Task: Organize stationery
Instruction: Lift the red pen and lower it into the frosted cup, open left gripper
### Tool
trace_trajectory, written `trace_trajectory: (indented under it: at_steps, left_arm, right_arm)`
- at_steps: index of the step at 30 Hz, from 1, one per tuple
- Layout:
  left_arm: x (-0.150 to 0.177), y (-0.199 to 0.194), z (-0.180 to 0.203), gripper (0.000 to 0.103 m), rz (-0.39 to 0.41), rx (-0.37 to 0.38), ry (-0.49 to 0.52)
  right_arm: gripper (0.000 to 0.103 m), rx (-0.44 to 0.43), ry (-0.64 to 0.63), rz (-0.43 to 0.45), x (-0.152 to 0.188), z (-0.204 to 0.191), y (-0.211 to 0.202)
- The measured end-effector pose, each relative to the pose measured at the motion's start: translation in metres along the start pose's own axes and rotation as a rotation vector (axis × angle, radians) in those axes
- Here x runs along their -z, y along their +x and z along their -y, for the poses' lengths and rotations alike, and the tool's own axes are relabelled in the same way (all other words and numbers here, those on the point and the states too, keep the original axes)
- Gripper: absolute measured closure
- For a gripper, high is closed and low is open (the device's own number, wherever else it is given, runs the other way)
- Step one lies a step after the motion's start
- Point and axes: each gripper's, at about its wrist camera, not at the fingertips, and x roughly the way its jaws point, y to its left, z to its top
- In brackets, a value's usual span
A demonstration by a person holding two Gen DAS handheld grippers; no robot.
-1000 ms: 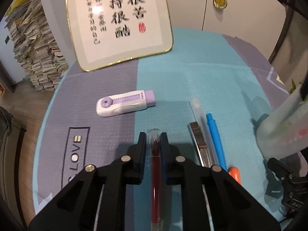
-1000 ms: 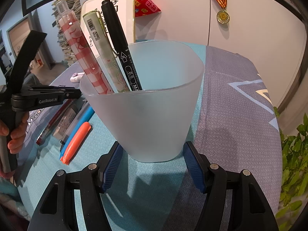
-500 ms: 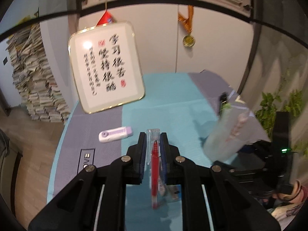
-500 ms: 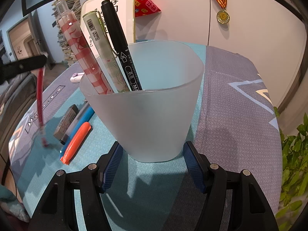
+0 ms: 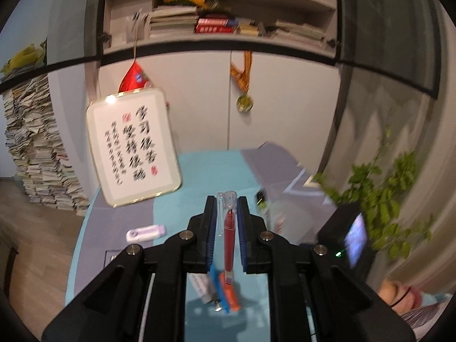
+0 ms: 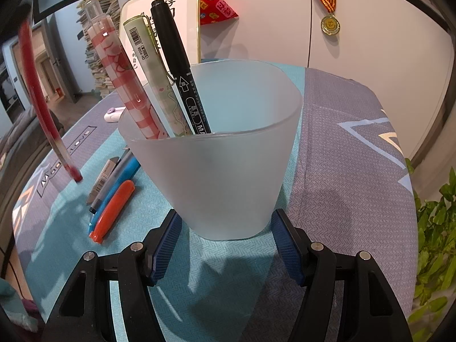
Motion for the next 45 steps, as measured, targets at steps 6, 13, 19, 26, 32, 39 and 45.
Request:
trace_trajectory:
  at_steps: [6, 13, 19, 26, 32, 39, 45]
  left_arm:
    - [-0.017, -0.009, 0.023, 0.091, 0.072, 0.088, -0.002]
    - [-0.027, -0.019, 0.036, 0.091, 0.121, 0.14, -0.013]
    - [-0.033, -0.008, 0.038, 0.091, 0.129, 0.14, -0.03]
    - [-0.029, 0.02, 0.039, 0.091, 0.065, 0.133, -0.037]
    - [-0.023, 0.029, 0.045, 0.091, 0.032, 0.131, -0.008]
    - [-0.017, 0.037, 0.049, 0.091, 0.003, 0.113, 0.025]
    - [-0.012, 0.042, 0.054, 0.091, -0.024, 0.104, 0.056]
  right_arm:
    - [0.036, 0.0, 0.0, 0.0, 0.0, 0.0, 0.0]
    - [0.036, 0.001, -0.004, -0.001, 0.0, 0.0, 0.0]
    - [0.036, 0.001, -0.006, -0.002, 0.0, 0.0, -0.001]
    - [0.036, 0.002, -0.007, -0.002, 0.0, 0.0, -0.001]
    - [0.036, 0.002, -0.007, -0.002, 0.0, 0.0, -0.001]
    - [0.036, 0.002, -0.007, -0.002, 0.0, -0.001, -0.001]
    - [0.036, 0.002, -0.007, -0.002, 0.0, 0.0, -0.002]
